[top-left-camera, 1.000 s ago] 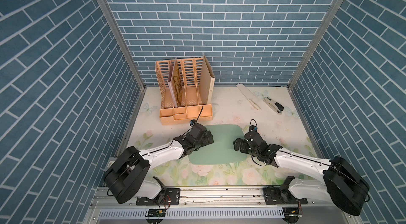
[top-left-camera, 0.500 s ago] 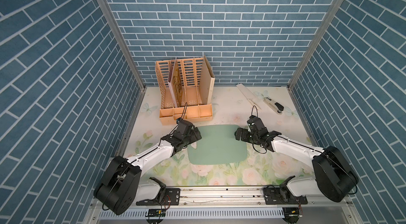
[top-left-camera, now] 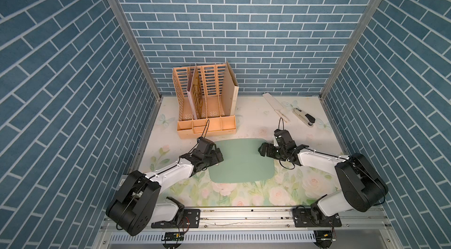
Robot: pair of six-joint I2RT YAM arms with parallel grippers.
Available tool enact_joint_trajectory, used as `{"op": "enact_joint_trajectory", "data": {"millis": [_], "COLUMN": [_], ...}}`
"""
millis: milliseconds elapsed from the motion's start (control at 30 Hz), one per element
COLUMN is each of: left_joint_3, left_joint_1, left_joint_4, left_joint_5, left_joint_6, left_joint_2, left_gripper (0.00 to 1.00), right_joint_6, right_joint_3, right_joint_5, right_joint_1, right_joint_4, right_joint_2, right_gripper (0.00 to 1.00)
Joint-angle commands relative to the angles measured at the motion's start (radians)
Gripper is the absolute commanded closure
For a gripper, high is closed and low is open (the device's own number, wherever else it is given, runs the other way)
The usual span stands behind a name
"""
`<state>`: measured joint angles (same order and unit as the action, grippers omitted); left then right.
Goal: Align the knife with the edge of the cutting board
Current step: Move the work surface to the center of the board.
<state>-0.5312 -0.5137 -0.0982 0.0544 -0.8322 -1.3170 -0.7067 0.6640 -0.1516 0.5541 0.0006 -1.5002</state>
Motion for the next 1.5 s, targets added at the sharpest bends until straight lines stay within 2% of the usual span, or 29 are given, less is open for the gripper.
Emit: {"op": "enact_joint_trajectory", "data": {"millis": [0, 400, 633, 1000, 1300, 1467], "left_joint_3": [0.016, 0.025, 0.025, 0.039, 0.025, -0.035], "left_joint_1": [0.002, 0.002, 0.001, -0.002, -0.002, -0.002], "left_joint_4": [0.022, 0.123, 0.139, 0.151, 0.152, 0.157], "left_joint_5": [0.037, 0.107, 0.116, 0.132, 0.124, 0.124], "left_joint_6": [0.005, 0.002, -0.001, -0.027, -0.020, -0.007], "left_joint_2": [-0.015, -0.080, -0.101, -0.060, -0.084, -0.137], "left_gripper": [0.02, 0.03, 0.03, 0.03, 0.03, 0.03], "right_joint_6": [-0.023, -0.092, -0.108, -0.100, -0.082, -0.073], "right_joint_3": [-0.056, -0.179, -0.199, -0.164, -0.131, -0.078], "right_joint_5": [-0.035, -0.110, -0.094, -0.085, -0.084, -0.088], "right_joint_1": [-0.003, -0.003, -0.002, -0.003, -0.003, -0.003], "right_joint_4": [-0.035, 0.037, 0.036, 0.024, 0.022, 0.018], "right_joint_2": [-0.004, 0.091, 0.118, 0.092, 0.056, 0.015], "right_gripper": [0.00, 0.00, 0.00, 0.00, 0.00, 0.00]}}
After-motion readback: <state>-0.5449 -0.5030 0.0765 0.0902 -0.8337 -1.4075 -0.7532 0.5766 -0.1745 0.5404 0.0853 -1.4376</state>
